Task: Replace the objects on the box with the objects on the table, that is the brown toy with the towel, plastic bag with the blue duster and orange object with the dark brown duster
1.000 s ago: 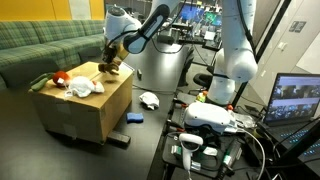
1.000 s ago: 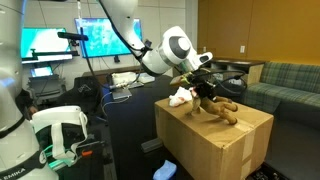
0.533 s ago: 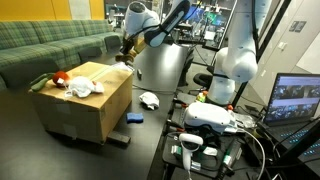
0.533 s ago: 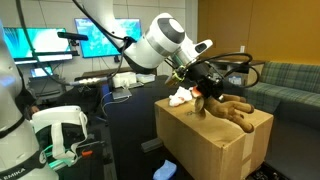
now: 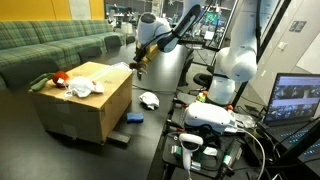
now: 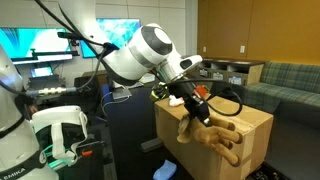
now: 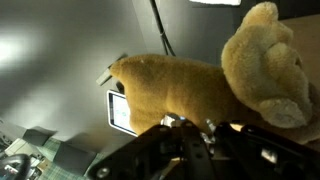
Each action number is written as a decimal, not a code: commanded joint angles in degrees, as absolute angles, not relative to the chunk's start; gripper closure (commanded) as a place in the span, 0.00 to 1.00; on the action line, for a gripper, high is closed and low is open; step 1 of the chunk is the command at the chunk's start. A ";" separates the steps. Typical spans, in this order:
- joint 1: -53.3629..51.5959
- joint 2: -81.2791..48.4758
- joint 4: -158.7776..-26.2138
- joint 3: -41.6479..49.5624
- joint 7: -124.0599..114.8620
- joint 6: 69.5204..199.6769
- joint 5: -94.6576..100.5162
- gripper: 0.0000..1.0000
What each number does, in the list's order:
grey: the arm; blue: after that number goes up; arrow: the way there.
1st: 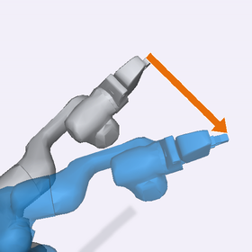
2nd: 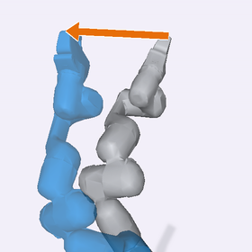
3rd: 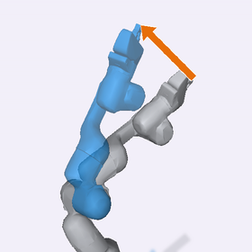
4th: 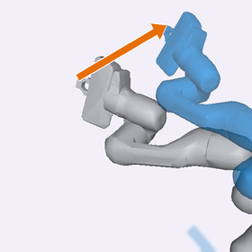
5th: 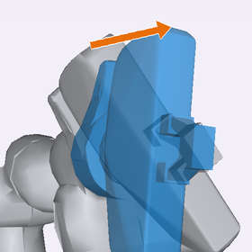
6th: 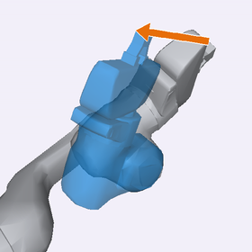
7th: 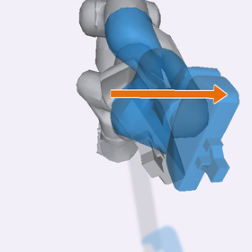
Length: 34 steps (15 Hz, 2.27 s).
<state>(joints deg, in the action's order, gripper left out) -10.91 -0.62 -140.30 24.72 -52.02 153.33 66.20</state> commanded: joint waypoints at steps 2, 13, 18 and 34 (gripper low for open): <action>-11.03 -2.61 -143.15 24.56 -52.31 154.21 65.80 0.97; -10.16 -15.41 -142.68 22.42 -49.74 161.34 60.51 0.97; -10.05 -19.39 -140.50 21.96 -50.87 164.27 59.93 0.97; -10.28 -24.74 -135.37 23.77 -52.97 169.94 62.06 0.00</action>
